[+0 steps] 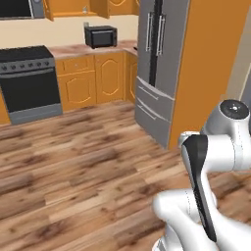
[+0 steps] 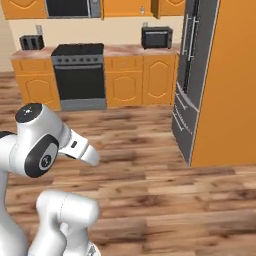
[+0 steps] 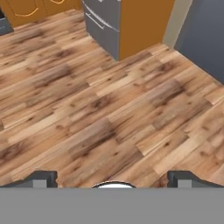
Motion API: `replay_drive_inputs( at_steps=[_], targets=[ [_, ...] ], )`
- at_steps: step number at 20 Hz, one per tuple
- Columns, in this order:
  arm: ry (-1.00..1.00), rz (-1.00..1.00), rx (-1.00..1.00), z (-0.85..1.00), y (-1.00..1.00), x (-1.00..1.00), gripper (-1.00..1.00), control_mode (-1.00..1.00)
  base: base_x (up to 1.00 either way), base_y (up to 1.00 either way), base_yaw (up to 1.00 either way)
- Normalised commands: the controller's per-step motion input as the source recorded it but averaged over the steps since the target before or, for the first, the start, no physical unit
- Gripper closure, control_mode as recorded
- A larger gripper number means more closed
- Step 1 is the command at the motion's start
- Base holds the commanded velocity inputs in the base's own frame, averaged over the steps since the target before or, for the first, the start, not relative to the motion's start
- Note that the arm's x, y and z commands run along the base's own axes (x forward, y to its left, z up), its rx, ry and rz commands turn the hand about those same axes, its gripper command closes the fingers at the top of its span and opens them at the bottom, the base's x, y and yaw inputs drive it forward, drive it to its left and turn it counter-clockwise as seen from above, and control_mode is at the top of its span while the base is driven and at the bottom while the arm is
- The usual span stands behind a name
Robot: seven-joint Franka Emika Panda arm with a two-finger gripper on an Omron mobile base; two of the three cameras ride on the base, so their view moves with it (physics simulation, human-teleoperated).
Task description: Get the candle and the beer from the cabinet and move them to the dining counter.
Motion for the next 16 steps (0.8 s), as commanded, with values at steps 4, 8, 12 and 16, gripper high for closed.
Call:
replay_drive_inputs(
  at_steps=[4,8,12,16],
  targets=[
    [0.0,0.0,0.0,0.0,0.0,0.0,-1.0,1.0,0.89,0.0,0.23],
    [0.0,0.0,0.0,0.0,0.0,0.0,-1.0,1.0,0.89,0.0,0.21],
    [0.0,0.0,0.0,0.0,0.0,0.0,-1.0,1.0,0.9,-0.01,0.19],
    [0.0,0.0,0.0,0.0,0.0,0.0,-1.0,1.0,0.91,0.0,0.19]
  ],
)
